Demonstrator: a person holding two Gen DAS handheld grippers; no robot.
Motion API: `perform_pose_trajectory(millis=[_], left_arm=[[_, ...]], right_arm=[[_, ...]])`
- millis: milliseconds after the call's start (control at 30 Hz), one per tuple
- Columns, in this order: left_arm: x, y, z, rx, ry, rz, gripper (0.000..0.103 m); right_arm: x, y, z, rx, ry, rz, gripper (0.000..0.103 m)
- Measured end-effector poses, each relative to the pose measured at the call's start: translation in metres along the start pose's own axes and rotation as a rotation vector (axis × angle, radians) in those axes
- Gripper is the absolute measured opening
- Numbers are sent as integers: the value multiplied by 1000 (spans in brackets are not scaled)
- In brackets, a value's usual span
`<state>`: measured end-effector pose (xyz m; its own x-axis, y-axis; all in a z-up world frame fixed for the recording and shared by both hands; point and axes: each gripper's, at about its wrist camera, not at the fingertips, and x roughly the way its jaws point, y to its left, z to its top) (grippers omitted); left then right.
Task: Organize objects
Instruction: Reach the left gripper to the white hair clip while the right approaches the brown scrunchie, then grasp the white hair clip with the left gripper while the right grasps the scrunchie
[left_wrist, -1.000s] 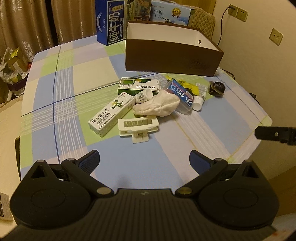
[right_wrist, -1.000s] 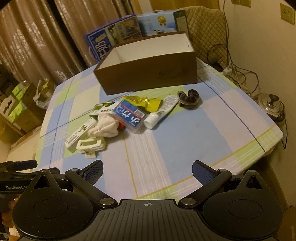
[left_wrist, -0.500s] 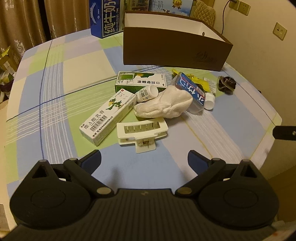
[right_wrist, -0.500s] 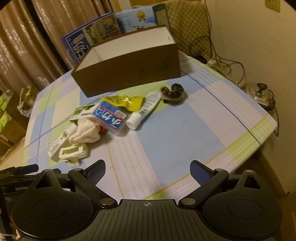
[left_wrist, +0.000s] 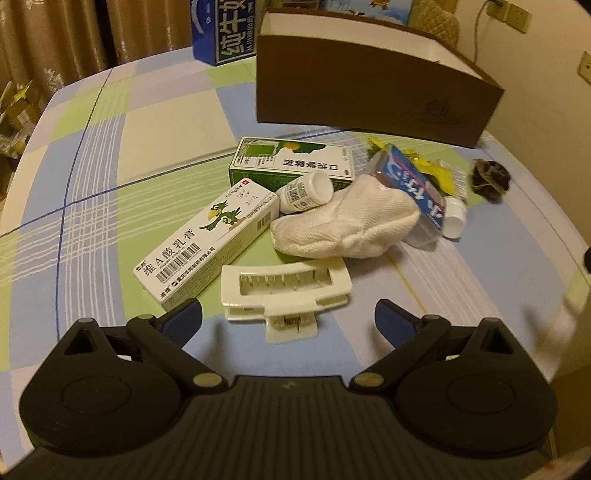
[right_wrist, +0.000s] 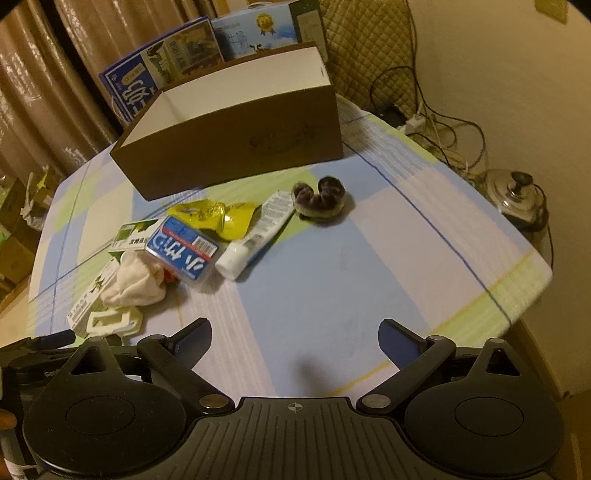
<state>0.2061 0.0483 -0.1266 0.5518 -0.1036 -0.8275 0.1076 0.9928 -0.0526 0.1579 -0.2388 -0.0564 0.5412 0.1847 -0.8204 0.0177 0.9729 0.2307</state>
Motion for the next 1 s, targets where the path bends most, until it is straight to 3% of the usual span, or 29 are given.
perform_pose_trajectory(millis=[267, 500, 600, 800, 1000], left_arm=[[22, -6, 8, -25, 16, 59, 98], [35, -11, 15, -13, 31, 95, 91], [38, -12, 15, -5, 37, 101, 85], [31, -13, 11, 0, 38, 116, 85], [10, -17, 3, -6, 49, 134, 85]], right_arm=[[21, -22, 28, -14, 29, 12, 95], [37, -33, 46, -39, 50, 27, 95], [43, -37, 53, -46, 60, 33, 95], [55, -43, 63, -72, 71, 49, 94], [69, -45, 74, -129, 76, 90, 79]])
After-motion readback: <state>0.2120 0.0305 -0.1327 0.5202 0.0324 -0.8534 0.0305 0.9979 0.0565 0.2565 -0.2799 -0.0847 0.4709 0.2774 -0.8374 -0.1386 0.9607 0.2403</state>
